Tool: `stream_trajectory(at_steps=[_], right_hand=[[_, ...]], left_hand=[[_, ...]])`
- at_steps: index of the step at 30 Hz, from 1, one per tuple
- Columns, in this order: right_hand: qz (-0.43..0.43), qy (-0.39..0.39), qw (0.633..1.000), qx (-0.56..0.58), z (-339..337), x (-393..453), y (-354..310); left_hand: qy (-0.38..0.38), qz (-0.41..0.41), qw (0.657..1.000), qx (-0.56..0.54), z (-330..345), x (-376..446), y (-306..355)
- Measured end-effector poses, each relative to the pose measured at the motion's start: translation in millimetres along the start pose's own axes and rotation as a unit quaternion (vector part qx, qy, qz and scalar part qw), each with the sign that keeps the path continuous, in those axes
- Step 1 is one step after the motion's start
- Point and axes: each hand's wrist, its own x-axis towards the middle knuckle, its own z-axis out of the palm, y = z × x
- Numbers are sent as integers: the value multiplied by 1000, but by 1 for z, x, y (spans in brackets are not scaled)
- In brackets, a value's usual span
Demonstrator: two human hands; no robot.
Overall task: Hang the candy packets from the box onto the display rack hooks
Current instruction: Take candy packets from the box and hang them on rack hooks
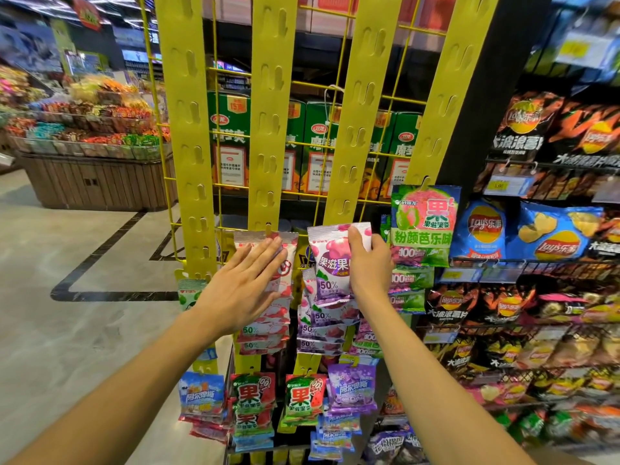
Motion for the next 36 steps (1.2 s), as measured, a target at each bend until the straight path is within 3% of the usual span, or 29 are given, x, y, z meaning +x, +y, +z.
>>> stream_trajectory(at_steps=[6, 9, 17, 25, 36], right_hand=[[-104, -46, 991, 70, -16, -26, 2], [-161, -61, 984, 52, -21, -25, -4], [-125, -151, 979, 50, -42, -16, -2], [-170, -152, 973, 20, -48, -6, -5], [-141, -160, 977, 17, -50, -3, -9]], left_hand=[[0, -5, 1000, -10, 2, 0, -1], [0, -6, 1000, -9, 1, 0, -1], [6, -6, 1000, -11, -2, -1, 0], [11, -5, 1000, -7, -1, -1, 1], [26, 1, 1000, -12, 0, 0, 1]])
